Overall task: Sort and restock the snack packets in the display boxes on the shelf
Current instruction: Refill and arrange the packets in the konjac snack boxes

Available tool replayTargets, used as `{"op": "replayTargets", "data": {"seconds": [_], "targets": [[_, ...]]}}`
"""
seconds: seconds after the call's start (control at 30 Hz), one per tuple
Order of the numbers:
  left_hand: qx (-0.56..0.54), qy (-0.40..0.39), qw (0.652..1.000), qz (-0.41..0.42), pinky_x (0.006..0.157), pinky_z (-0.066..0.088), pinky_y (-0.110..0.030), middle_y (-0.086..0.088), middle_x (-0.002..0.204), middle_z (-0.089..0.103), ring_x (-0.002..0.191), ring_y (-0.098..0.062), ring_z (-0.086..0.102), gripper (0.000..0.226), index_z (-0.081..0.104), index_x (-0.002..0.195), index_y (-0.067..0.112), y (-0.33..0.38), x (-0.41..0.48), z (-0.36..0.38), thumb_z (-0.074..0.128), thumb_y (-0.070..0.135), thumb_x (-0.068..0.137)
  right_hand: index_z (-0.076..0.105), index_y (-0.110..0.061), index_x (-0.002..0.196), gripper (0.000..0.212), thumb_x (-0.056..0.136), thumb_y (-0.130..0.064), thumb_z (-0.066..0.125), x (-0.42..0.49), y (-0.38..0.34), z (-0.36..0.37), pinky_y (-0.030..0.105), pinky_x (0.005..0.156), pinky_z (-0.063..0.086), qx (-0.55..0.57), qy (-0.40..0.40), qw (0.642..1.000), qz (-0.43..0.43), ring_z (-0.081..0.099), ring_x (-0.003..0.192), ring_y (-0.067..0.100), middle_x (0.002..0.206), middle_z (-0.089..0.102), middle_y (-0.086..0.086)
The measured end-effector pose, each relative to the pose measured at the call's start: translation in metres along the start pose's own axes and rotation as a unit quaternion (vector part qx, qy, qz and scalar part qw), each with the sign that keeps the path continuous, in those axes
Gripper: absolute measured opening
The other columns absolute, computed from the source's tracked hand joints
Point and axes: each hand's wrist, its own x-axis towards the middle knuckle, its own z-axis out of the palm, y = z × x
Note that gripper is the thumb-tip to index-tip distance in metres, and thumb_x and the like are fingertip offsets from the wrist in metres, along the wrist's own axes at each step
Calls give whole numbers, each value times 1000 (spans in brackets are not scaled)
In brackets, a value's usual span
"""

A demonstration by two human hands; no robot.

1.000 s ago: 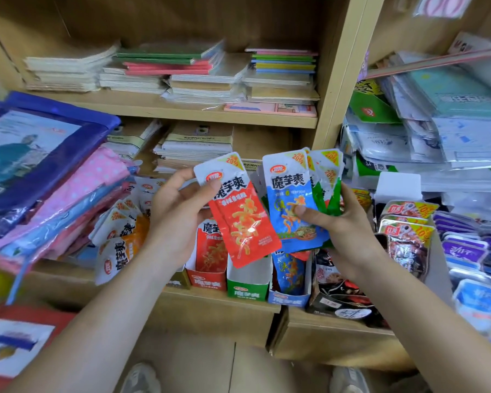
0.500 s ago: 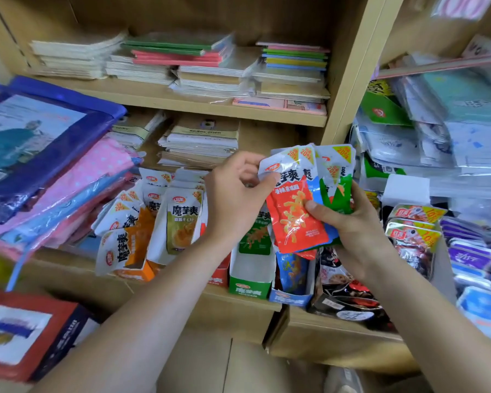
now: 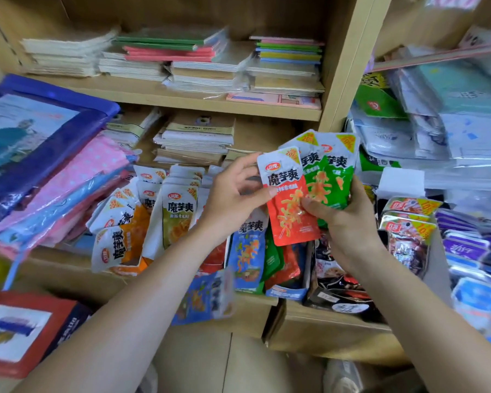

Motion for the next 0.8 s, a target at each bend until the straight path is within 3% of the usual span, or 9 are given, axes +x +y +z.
{"op": "replayTargets", "data": {"seconds": [0.1, 0.2, 0.27, 0.37, 0.5, 0.7, 0.8], "targets": [[19, -19, 999, -21, 83, 59, -28, 3, 124, 70, 93, -12, 72, 61, 54, 141, 16, -2, -7, -10, 77, 4, 86, 55, -11, 129, 61, 76, 9, 80, -2, 1, 1, 35, 74, 59, -5, 6, 1000, 4, 74, 101, 25, 114, 74, 7], [-1, -13, 999, -44, 79, 59, -29, 1, 112, 74, 90, -12, 72, 57, 56, 140, 18, 0, -14, -23, 75, 4, 87, 55, -12, 130, 63, 76, 10, 79, -6, -3, 2, 40, 77, 60, -4, -8, 1000, 5, 73, 103, 27, 117, 73, 7], [0, -2, 999, -43, 71, 56, -22, 3, 96, 76, 82, -7, 70, 38, 65, 124, 22, 4, -18, -32, 73, 8, 90, 54, -12, 131, 64, 77, 11, 78, -11, -5, 6, 43, 81, 61, -10, -34, 999, -9, 72, 106, 28, 120, 72, 8], [-2, 18, 999, -37, 67, 56, -24, 4, 86, 76, 75, -8, 69, 10, 72, 99, 18, 10, -24, -48, 70, 10, 93, 51, -8, 136, 62, 80, 7, 75, -19, -6, 18, 40, 84, 60, 7, -67, 998, -21, 70, 110, 28, 125, 70, 10], [-27, 94, 995, -26, 65, 57, -26, 1, 88, 73, 76, -15, 66, 8, 69, 92, 17, 20, -33, -83, 66, 10, 96, 51, -9, 136, 56, 86, 2, 73, -20, -2, 34, 49, 94, 56, 0, -74, 997, -39, 67, 116, 30, 127, 69, 11], [21, 203, 979, -2, 61, 53, -20, 8, 82, 76, 71, -5, 68, 12, 67, 96, 22, 21, -46, -137, 62, 12, 100, 51, -14, 138, 57, 87, -1, 74, -20, -2, 48, 31, 89, 59, -43, -54, 996, -54, 69, 112, 16, 126, 69, 1], [37, 263, 964, -3, 64, 54, -22, 3, 88, 76, 74, -7, 69, 6, 67, 97, 21, 17, -52, -159, 64, 16, 99, 51, -15, 138, 57, 88, -2, 74, -19, -2, 49, 32, 88, 59, -51, -50, 996, -50, 69, 112, 18, 126, 69, 1]]}}
